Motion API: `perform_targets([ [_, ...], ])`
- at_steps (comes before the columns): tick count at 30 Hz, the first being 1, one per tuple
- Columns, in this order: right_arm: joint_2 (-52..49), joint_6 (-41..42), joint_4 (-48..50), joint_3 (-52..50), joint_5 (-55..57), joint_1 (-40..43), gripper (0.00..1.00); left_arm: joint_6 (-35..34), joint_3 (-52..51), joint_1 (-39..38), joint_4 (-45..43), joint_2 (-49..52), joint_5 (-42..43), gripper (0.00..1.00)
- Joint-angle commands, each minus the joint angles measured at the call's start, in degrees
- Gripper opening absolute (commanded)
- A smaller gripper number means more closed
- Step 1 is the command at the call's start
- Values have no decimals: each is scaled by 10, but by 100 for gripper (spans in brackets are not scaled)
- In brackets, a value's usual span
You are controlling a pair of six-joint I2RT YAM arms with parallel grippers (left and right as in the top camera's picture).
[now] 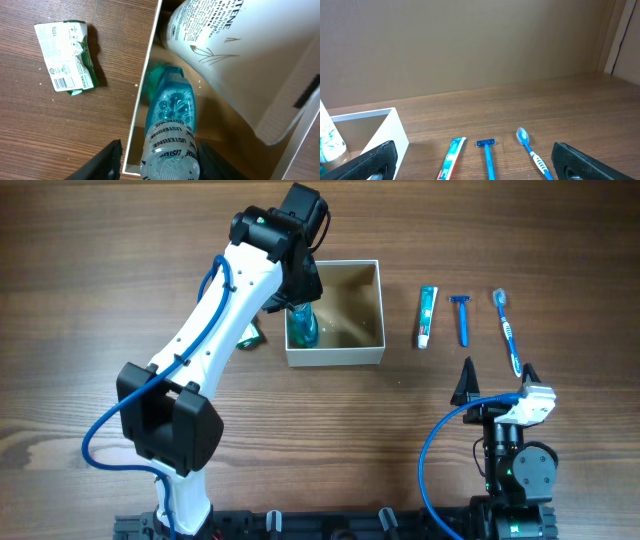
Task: Pack container
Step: 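Carry the mouthwash bottle into the box and release it, then lower the left gripper onto the green soap bar and grasp it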
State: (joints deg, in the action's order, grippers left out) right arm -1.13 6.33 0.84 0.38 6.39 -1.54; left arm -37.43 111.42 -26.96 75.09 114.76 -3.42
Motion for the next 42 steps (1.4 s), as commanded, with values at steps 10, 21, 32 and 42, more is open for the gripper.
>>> perform_targets([
  [10, 2, -2, 2, -1, -5, 3, 100, 27, 21, -2, -17, -28, -7, 48],
  [21, 2, -2, 2, -1, -5, 3, 100, 27, 40, -2, -31, -90, -7, 49],
  [32, 2, -2, 2, -1, -5, 3, 100, 27, 40, 32, 13, -162, -37, 52],
  [42, 2, -2, 2, -1, -5, 3, 100, 22, 31, 139, 83, -138, -67, 59],
])
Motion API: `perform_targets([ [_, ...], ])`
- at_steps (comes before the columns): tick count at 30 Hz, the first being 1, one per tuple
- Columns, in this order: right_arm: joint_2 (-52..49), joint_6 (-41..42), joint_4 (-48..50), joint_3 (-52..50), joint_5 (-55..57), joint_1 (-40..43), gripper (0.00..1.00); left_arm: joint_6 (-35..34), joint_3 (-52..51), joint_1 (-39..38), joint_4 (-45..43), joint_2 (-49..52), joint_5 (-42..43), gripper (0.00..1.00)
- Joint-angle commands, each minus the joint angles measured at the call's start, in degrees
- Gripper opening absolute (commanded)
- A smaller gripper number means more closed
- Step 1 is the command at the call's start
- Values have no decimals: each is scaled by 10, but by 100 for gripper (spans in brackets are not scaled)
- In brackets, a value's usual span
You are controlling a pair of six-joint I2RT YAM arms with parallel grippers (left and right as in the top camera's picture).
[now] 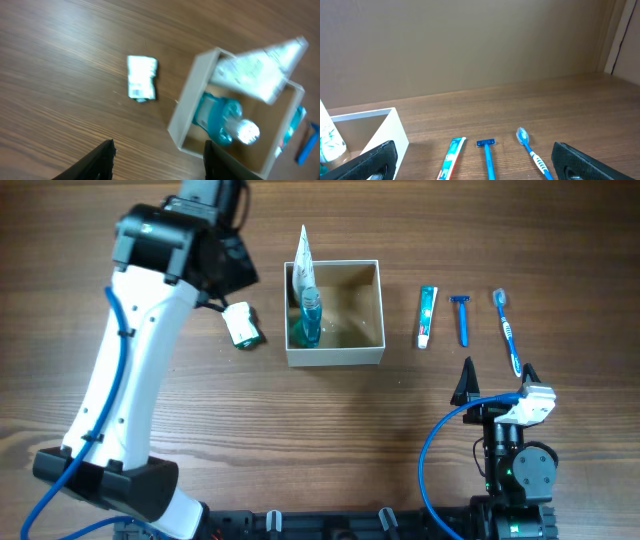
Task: Pack container
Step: 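Lower the left gripper onto the green soap bar and grasp it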
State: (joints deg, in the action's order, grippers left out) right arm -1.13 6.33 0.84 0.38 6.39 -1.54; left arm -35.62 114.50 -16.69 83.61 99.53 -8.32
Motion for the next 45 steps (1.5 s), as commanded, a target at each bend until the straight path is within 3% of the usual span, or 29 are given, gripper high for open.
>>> perform_targets([
  [1, 2, -2, 2, -1, -5, 3, 100, 4, -4, 46, -3, 18, -16, 59],
  [9, 2, -2, 2, -1, -5, 3, 100, 4, -77, 77, -37, 63, 23, 61],
  [12, 2, -2, 2, -1, -5, 3, 100, 4, -122, 77, -76, 82, 49, 72],
  [19, 2, -2, 2, -1, -5, 3, 100, 5, -198, 78, -162, 128, 94, 76],
  [22, 2, -2, 2, -1, -5, 3, 100, 9, -204, 79, -190, 152, 94, 88],
  [26, 2, -2, 2, -1, -5, 3, 100, 56, -204, 79, -219, 179, 98, 91],
  [42, 2, -2, 2, -1, -5, 3, 100, 99, -209, 79, -228, 263, 98, 87],
  [45, 2, -2, 2, -1, -5, 3, 100, 99, -209, 79, -230, 263, 98, 76],
])
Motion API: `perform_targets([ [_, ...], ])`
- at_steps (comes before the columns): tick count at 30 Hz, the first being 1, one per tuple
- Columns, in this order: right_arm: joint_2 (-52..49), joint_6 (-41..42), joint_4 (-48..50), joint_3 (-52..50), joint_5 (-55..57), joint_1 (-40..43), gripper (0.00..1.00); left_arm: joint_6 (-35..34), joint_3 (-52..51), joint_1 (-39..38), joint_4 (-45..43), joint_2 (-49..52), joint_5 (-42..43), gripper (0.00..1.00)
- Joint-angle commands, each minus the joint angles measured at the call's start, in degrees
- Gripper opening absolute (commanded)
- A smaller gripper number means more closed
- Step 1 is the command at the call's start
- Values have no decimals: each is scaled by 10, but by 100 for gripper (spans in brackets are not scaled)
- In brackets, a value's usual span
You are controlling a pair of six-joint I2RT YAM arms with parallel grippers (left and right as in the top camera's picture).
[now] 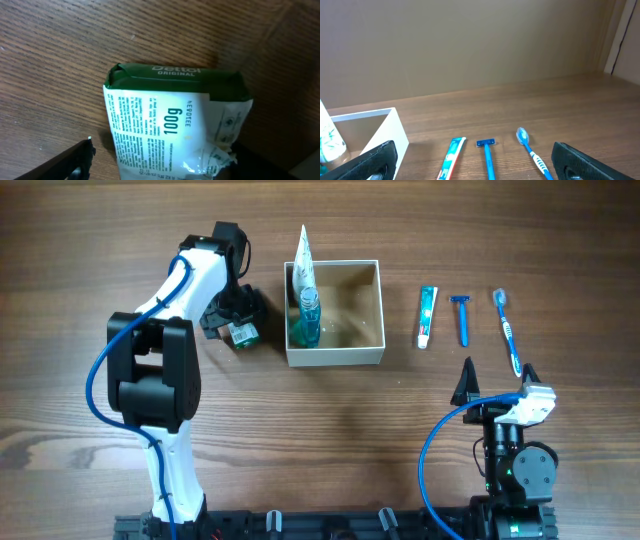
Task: Pack container
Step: 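Lower the left gripper onto the green soap bar and grasp it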
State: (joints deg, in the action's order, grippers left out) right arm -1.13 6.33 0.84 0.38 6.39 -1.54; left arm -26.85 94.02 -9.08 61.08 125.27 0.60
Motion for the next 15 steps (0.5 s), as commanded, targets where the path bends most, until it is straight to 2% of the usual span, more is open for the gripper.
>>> perform_targets([
  [1, 2, -2, 2, -1, -5, 3, 100, 12, -4, 3, -7, 5, 9, 69],
  [3, 2, -2, 2, -1, -5, 3, 100, 12, -4, 3, -9, 5, 9, 61],
  [9, 2, -2, 2, -1, -5, 3, 100, 12, -4, 3, -11, 5, 9, 27],
  [15, 2, -2, 2, -1, -5, 3, 100, 12, 6, 12, -6, 1, 9, 30],
])
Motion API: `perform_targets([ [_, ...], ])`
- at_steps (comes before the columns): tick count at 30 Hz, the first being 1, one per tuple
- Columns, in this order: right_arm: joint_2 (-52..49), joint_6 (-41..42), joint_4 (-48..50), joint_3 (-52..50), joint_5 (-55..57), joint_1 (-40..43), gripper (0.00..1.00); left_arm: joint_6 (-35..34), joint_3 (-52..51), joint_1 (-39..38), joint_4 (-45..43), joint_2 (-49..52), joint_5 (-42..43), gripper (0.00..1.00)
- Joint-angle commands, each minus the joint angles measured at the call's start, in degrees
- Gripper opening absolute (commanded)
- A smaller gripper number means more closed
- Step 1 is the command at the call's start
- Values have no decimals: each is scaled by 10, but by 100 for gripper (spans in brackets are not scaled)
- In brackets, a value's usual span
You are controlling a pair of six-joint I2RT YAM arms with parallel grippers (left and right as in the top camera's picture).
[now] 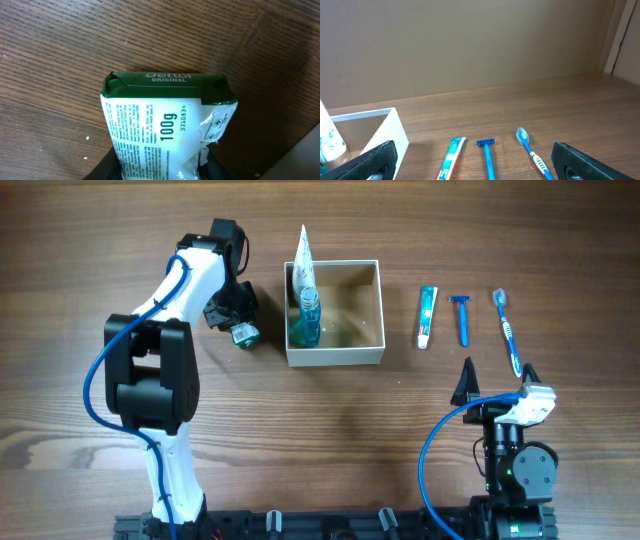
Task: Pack container
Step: 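Lower the left gripper onto the green soap bar and grasp it, then lift the soap bar over the box and drop it inside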
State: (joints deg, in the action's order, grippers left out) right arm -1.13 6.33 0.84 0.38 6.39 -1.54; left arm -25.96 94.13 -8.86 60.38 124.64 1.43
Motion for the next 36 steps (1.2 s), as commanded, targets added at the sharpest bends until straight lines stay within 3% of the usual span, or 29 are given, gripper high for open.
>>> perform_targets([
  [1, 2, -2, 2, -1, -5, 3, 100, 3, 10, 14, 5, 5, 1, 30],
  [14, 2, -2, 2, -1, -5, 3, 100, 45, 108, 64, 40, -129, 10, 29],
  [21, 2, -2, 2, -1, -5, 3, 100, 50, 120, 51, -26, -260, 104, 28],
  [28, 2, -2, 2, -1, -5, 3, 100, 50, 120, -41, -102, -355, 122, 29],
  [36, 2, -2, 2, -1, -5, 3, 100, 64, 120, -178, -135, -311, 90, 32],
])
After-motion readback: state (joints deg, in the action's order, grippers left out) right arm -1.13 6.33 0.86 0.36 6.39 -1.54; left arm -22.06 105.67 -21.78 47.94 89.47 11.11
